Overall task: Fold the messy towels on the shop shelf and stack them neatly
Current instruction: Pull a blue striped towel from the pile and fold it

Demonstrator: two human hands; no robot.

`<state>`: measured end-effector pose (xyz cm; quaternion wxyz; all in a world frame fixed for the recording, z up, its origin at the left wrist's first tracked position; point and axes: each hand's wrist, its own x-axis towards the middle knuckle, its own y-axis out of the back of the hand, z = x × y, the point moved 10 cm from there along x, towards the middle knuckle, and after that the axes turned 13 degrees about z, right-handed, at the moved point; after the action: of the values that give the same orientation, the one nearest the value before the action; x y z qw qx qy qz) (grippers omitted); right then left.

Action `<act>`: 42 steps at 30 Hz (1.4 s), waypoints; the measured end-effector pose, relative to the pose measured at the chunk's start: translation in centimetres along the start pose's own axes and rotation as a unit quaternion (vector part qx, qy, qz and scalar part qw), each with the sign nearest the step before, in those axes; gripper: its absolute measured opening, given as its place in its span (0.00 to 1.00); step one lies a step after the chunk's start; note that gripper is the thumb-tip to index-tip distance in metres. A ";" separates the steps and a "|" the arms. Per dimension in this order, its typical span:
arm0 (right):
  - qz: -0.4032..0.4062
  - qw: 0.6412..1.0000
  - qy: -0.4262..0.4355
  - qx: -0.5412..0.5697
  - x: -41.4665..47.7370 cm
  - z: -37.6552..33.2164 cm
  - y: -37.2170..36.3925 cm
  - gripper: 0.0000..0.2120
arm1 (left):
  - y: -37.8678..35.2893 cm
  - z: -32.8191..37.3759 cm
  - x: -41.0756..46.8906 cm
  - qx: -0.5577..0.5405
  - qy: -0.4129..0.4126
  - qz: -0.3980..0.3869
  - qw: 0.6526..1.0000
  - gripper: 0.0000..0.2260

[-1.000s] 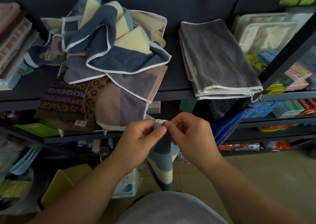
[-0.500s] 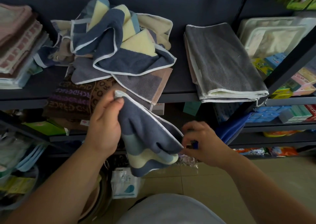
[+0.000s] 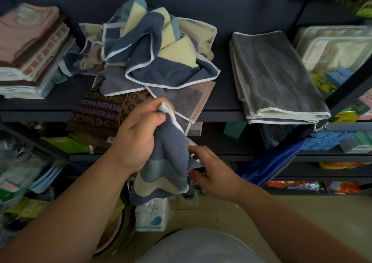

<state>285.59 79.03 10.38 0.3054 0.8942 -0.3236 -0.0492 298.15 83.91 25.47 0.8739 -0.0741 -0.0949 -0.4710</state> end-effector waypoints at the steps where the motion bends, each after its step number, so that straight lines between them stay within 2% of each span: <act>1: 0.019 1.000 0.003 0.006 0.3 -0.1 0.2 0.31 | -0.2 0.4 0.0 -0.011 -0.003 -0.017 1.000 0.10; 4: 0.059 0.997 0.042 -0.005 0.9 -0.3 1.1 0.22 | 0.8 0.8 0.4 -0.009 -0.006 -0.012 1.000 0.08; 5: 0.067 0.996 0.052 -0.026 0.9 0.0 1.3 0.19 | 1.9 0.7 0.8 -0.003 -0.009 0.023 1.000 0.08; 8: 0.057 0.988 0.066 -0.126 0.5 2.0 1.4 0.17 | 7.3 0.3 1.7 -0.029 0.003 0.215 0.976 0.06; 10: 0.045 0.987 0.057 -0.146 -0.4 4.0 1.9 0.16 | 10.2 0.5 2.0 -0.019 -0.009 0.283 0.959 0.11; 12: 0.060 0.989 0.041 -0.128 -1.3 5.5 3.7 0.18 | 11.6 0.4 2.0 0.043 -0.019 0.286 0.957 0.14; 14: 0.087 0.989 0.015 -0.122 -2.0 5.8 6.2 0.21 | 12.5 -0.5 1.6 0.105 -0.008 0.278 0.955 0.12; 18: 0.163 0.982 0.002 -0.091 -2.7 4.1 12.1 0.18 | 13.7 -3.2 0.7 0.163 0.030 0.276 0.947 0.12; 21: 0.220 0.974 0.004 -0.053 -3.2 1.3 16.7 0.27 | 14.1 -3.8 0.5 0.254 0.014 0.262 0.931 0.12; 22: 0.229 0.972 -0.001 -0.040 -3.3 0.4 17.9 0.26 | 13.8 -3.7 0.6 0.291 0.004 0.253 0.923 0.12; 25: 0.241 0.969 -0.028 -0.049 -3.3 -0.7 20.1 0.15 | 12.3 -3.2 1.0 0.353 -0.025 0.228 0.907 0.11; 26: 0.230 0.970 -0.038 -0.064 -3.2 -0.6 20.2 0.12 | 12.0 -3.3 1.2 0.356 -0.028 0.227 0.906 0.11; 29: 0.242 0.967 -0.050 -0.059 -3.4 0.1 20.5 0.13 | 11.7 -3.6 1.6 0.346 -0.031 0.236 0.907 0.14; 32: 0.299 0.944 -0.087 0.114 -4.4 0.7 21.1 0.09 | 10.9 -3.5 1.4 0.325 -0.023 0.239 0.915 0.14; 34: 0.289 0.923 -0.107 0.231 -5.1 1.2 21.0 0.18 | 10.2 -3.2 0.9 0.272 -0.012 0.232 0.934 0.13; 36: 0.277 0.912 -0.098 0.286 -5.9 1.0 21.8 0.21 | 9.8 -2.5 0.6 0.195 -0.002 0.230 0.954 0.09; 37: 0.269 0.911 -0.087 0.300 -6.2 0.2 22.1 0.19 | 9.9 -1.9 0.3 0.169 -0.001 0.239 0.956 0.10; 39: 0.272 0.914 -0.075 0.291 -6.6 -0.7 22.9 0.10 | 9.8 -0.6 0.3 0.144 -0.013 0.245 0.959 0.13; 40: 0.275 0.917 -0.087 0.276 -6.6 -0.6 23.1 0.11 | 9.4 -0.4 0.5 0.138 -0.012 0.235 0.962 0.15; 41: 0.284 0.920 -0.109 0.246 -6.5 0.0 23.1 0.18 | 8.9 -0.5 0.8 0.141 -0.001 0.224 0.964 0.15; 42: 0.309 0.915 -0.132 0.222 -6.4 0.5 23.2 0.21 | 8.4 -1.1 1.1 0.152 0.017 0.215 0.964 0.15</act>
<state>267.68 68.67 22.72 0.0532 0.7794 -0.6242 0.0030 305.91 87.39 24.30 0.9572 0.0493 -0.1323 -0.2528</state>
